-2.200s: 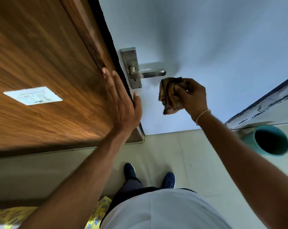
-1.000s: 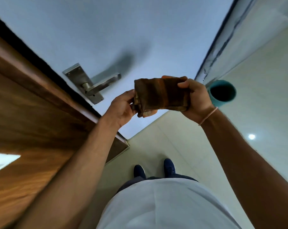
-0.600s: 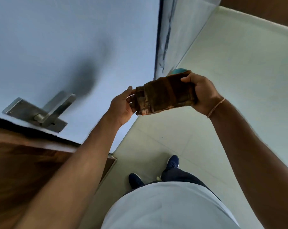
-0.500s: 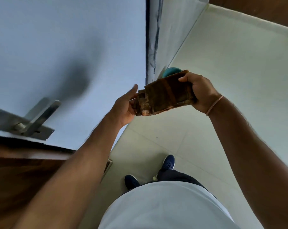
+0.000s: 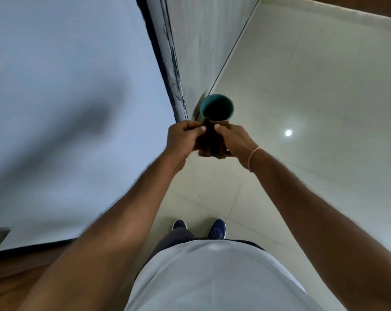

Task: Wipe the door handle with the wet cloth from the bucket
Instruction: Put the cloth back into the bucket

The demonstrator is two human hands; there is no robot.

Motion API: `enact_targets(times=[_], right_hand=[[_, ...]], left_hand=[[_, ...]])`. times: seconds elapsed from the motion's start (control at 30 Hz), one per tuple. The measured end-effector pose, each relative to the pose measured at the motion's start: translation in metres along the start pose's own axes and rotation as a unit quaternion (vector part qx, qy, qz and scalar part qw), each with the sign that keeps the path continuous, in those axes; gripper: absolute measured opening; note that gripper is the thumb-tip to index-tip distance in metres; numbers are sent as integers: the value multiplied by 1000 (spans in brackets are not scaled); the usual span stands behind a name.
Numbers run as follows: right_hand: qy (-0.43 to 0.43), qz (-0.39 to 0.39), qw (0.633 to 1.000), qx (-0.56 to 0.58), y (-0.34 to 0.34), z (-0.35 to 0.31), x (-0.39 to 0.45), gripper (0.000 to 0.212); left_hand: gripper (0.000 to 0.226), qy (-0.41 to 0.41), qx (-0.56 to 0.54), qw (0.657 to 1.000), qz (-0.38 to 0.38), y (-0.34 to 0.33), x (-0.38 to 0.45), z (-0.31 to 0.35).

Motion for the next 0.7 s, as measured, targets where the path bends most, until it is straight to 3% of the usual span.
enact_targets(times=[0.1, 0.2, 0.27, 0.4, 0.53, 0.7], right_hand=[[-53, -8, 994, 91, 1, -7, 20, 48], [-115, 0, 977, 178, 13, -14, 47, 51], [-128, 4, 968, 217, 19, -16, 66, 49], [-135, 11, 957, 257, 28, -29, 109, 43], [-132, 5, 952, 277, 31, -49, 164, 40], [-123, -1, 955, 270, 33, -75, 240, 31]], left_hand=[[15, -46, 48, 998, -7, -35, 6, 18], [16, -50, 69, 996, -8, -65, 19, 33], [13, -65, 79, 995, -20, -80, 31, 39], [43, -111, 121, 986, -18, -105, 67, 55], [39, -121, 144, 982, 1, -135, 126, 73], [36, -68, 105, 990, -65, -166, 201, 99]])
Point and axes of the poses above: each hand's wrist, its own x-axis towards the middle knuckle, its own y-axis out of the back of the hand, z = x × y, the point moved 1 cm from there along x, towards the middle knuckle, and after that the axes turned 13 degrees about z, right-handed, at the moved point
